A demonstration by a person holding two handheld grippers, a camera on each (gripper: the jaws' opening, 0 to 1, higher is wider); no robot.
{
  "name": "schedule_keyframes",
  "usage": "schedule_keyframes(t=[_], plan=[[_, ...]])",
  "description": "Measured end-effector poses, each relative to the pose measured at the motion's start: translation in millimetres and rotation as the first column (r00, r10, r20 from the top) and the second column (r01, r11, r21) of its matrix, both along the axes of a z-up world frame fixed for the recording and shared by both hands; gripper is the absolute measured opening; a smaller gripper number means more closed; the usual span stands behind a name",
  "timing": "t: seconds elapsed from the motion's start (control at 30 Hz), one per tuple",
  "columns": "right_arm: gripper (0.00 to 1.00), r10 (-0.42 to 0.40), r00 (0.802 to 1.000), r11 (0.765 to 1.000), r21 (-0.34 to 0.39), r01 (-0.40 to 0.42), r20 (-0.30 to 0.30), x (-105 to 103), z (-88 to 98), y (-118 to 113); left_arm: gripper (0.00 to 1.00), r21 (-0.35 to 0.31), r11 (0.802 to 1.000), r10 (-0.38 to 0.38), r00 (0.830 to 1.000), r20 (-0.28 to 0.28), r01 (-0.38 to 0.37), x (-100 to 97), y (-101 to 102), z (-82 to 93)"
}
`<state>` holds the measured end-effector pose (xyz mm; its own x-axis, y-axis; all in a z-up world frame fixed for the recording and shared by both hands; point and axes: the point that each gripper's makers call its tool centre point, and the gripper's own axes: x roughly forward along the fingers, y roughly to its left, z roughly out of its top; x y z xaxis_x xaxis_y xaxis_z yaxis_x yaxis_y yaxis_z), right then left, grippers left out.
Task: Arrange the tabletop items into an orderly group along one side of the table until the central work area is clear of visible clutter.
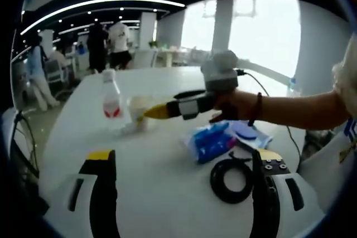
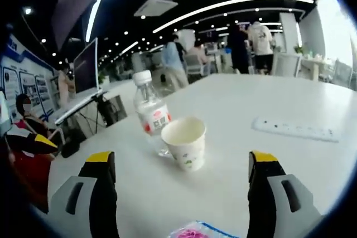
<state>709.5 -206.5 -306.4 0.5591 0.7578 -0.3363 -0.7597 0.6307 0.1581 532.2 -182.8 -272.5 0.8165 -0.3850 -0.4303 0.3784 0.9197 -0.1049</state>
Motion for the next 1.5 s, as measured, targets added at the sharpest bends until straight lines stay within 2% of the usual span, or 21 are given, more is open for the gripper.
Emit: schedule_keyframes(t=[0.43,0.63,0.97,1.17,1.5], plan=[[0.99,-0.02,1.0,1.0,-0.018,0.02,0.0,-22.0,12.9,-35.8,0.99,0.003,1.0,-0.024,1.0,-0.002,0.024,0.4,-6.9,0.7],[0.99,-0.044,0.999,0.999,-0.003,0.044,-0.016,-27.7,20.0,-57.2,0.99,0.006,1.0,-0.03,1.0,0.001,0.03,0.0,-9.5,1.7],[0.99,-0.075,0.997,0.997,-0.014,0.075,-0.006,-43.2,30.3,-95.6,0.99,0.013,0.999,-0.04,0.999,0.001,0.04,-1.1,-13.1,2.0],[0.99,-0.096,0.995,0.995,-0.014,0.096,-0.027,-54.4,27.6,-112.8,0.99,0.022,0.999,-0.045,0.999,-0.003,0.045,-3.1,-14.2,1.6],[0.97,-0.126,0.99,0.99,-0.073,0.122,-0.06,-73.2,0.8,-132.2,0.99,0.03,0.999,-0.044,0.999,-0.003,0.044,-5.5,-15.1,4.3]])
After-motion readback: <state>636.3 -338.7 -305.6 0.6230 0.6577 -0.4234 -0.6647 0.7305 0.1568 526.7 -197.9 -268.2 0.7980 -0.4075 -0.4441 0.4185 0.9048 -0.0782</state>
